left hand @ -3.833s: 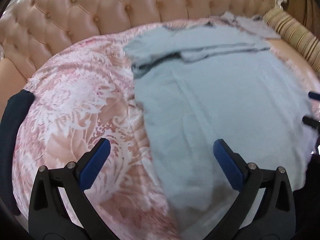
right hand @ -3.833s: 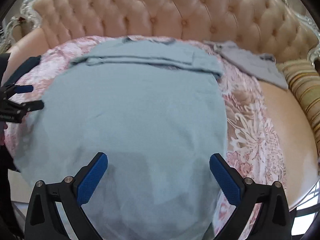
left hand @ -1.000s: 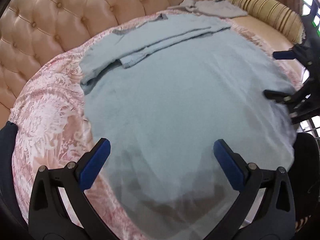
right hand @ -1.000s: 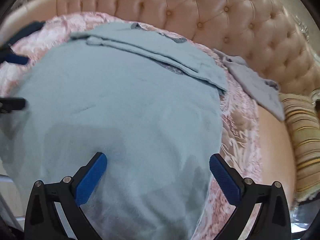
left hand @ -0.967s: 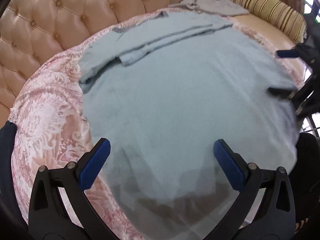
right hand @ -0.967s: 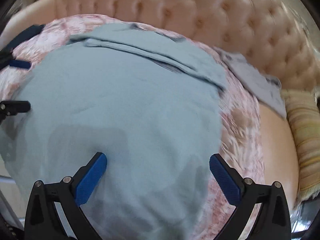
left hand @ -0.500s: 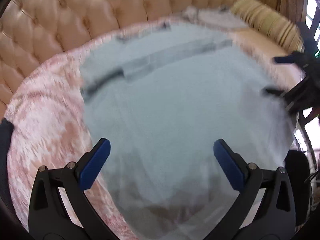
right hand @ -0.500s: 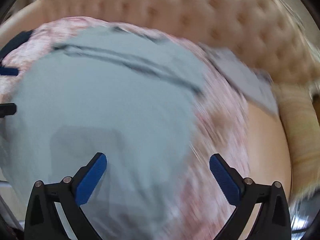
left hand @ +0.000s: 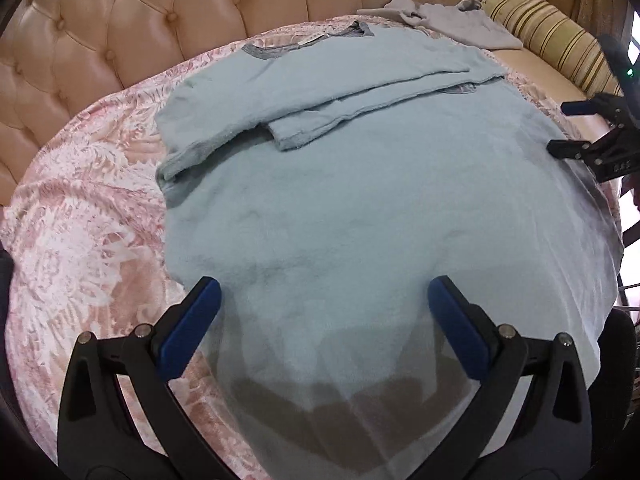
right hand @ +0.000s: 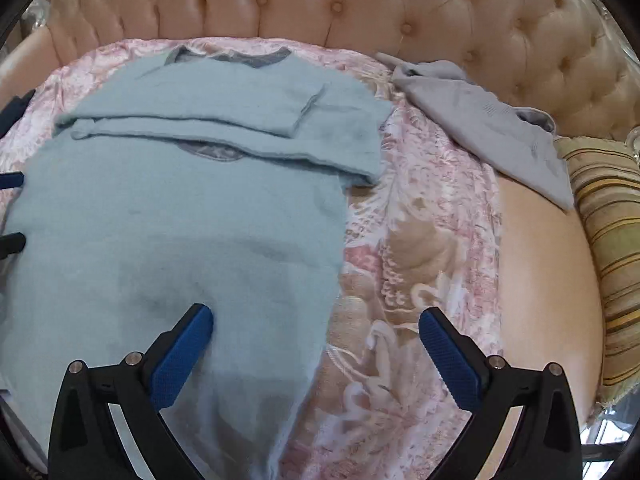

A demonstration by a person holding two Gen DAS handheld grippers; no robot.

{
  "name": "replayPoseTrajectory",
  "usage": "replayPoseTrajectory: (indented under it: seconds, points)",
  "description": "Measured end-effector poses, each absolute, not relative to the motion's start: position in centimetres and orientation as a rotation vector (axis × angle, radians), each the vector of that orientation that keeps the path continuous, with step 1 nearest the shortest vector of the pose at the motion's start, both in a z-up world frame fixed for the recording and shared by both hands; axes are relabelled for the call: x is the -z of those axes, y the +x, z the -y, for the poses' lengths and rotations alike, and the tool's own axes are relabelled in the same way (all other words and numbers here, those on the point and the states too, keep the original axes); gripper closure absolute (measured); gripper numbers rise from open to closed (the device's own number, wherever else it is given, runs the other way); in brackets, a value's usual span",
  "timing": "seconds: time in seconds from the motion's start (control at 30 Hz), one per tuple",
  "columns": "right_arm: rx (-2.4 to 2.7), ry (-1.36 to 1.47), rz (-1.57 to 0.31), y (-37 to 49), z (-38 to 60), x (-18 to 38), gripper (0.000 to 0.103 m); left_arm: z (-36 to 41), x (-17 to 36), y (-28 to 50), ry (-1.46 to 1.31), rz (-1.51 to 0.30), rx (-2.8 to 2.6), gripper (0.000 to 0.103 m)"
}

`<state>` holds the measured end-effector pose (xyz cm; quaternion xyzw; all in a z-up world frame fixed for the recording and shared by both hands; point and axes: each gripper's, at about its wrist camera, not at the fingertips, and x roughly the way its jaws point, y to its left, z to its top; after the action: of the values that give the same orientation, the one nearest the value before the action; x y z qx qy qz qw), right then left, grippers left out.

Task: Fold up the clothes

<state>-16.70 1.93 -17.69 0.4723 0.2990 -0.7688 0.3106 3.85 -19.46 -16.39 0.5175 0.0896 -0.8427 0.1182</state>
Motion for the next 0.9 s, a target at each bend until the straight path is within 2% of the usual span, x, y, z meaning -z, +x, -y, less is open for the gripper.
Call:
replayPoseTrajectory:
  seconds: [0.13, 0.27, 0.37, 0.5, 0.6, 0.73, 0.83, 0.9]
  points:
    - [2.031, 1.192, -0.803, -17.0, 1.2, 17.2, 0.000, 19.9, 15.1, 3.0, 1.461, -0.258, 2.477, 0.000]
    - [1.969, 1.138, -0.904, -17.0, 5.5, 18.2, 0.000, 20.4, 17.2, 2.1, 1.543, -0.252, 2.429, 0.000]
    - [1.997, 1.233, -0.809, -19.3, 2.8, 18.1, 0.000, 21.3, 17.7, 2.5, 1.533, -0.359, 2.449, 0.000]
    - [2.118, 1.289, -0.792, -20.6, -2.7, 17.5, 0.000, 20.7, 17.4, 2.7, 1.500, -0.324, 2.442, 0.000]
    - [2.102, 1.247, -0.747, -17.9, -5.1, 16.2, 0.000, 19.6, 15.9, 4.0, 1.442, -0.281, 2.449, 0.000]
    - [1.967, 1.110, -0.798, -11.5, -4.1, 16.0, 0.000, 17.1, 14.6, 7.9, 1.392, -0.244, 2.518, 0.000]
    - [1.978, 1.142, -0.883, -10.8, -4.6, 18.4, 0.000, 15.2, 15.8, 9.8, 1.447, -0.170, 2.514, 0.000]
    - [2.031, 1.185, -0.738, -12.1, -6.9, 18.4, 0.000, 15.2, 17.0, 10.1, 1.491, -0.181, 2.496, 0.000]
